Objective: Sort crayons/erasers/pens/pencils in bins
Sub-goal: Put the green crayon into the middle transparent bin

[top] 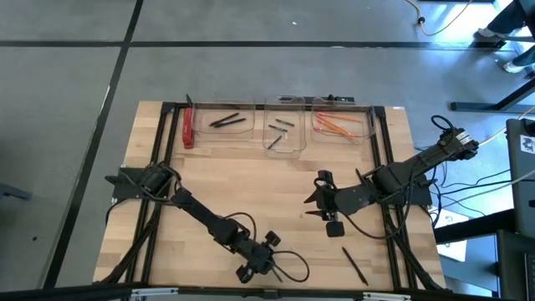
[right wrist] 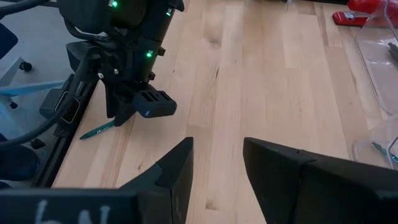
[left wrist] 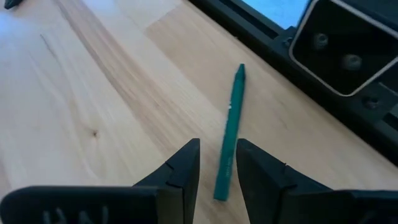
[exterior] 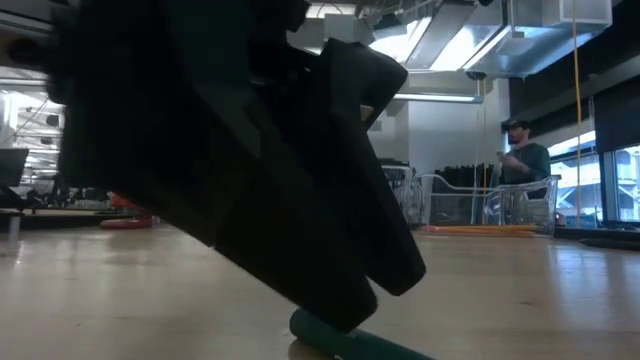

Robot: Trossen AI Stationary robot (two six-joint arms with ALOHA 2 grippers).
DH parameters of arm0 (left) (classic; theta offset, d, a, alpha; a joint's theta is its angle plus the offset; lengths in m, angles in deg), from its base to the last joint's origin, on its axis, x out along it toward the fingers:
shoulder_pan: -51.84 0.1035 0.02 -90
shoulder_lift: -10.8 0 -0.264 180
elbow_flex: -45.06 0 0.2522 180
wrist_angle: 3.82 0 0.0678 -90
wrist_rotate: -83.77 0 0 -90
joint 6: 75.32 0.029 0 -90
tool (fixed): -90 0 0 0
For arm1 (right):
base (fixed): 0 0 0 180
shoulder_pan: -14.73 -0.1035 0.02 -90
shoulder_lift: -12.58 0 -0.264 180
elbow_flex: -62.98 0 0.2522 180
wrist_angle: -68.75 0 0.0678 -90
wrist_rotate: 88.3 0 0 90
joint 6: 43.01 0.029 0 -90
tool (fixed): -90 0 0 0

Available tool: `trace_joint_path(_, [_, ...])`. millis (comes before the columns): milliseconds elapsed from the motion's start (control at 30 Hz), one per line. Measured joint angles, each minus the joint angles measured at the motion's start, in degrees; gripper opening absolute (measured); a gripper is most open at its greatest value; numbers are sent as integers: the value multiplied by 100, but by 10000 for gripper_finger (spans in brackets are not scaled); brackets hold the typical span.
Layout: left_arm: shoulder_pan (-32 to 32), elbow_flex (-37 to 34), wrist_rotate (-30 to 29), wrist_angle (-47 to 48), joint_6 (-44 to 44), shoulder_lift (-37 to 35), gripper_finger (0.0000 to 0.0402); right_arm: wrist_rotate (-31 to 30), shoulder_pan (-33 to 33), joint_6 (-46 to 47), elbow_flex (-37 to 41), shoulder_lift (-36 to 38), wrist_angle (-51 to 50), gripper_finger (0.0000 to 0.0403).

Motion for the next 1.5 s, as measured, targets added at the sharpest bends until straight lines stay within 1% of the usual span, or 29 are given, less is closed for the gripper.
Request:
trace_joint_path(767, [22, -4, -17, 0, -2, 5, 98, 0, 2, -35, 0, 0, -2, 142])
trace_joint_path(967, [18, 9, 121, -158, -9, 232, 97, 0, 1, -37, 0, 0, -14, 142])
trace_joint_path(1200, [62, 11, 167, -136, -15, 258, 97, 0, 2, -37, 0, 2, -21, 142])
trace_joint_path(1333, [59, 11, 163, -110, -23, 262, 82, 0, 4, -35, 0, 2, -26, 142])
trace_joint_path(1500, [52, 11, 183, -75, -47, 267, 43, 0, 4, -35, 0, 2, -28, 142])
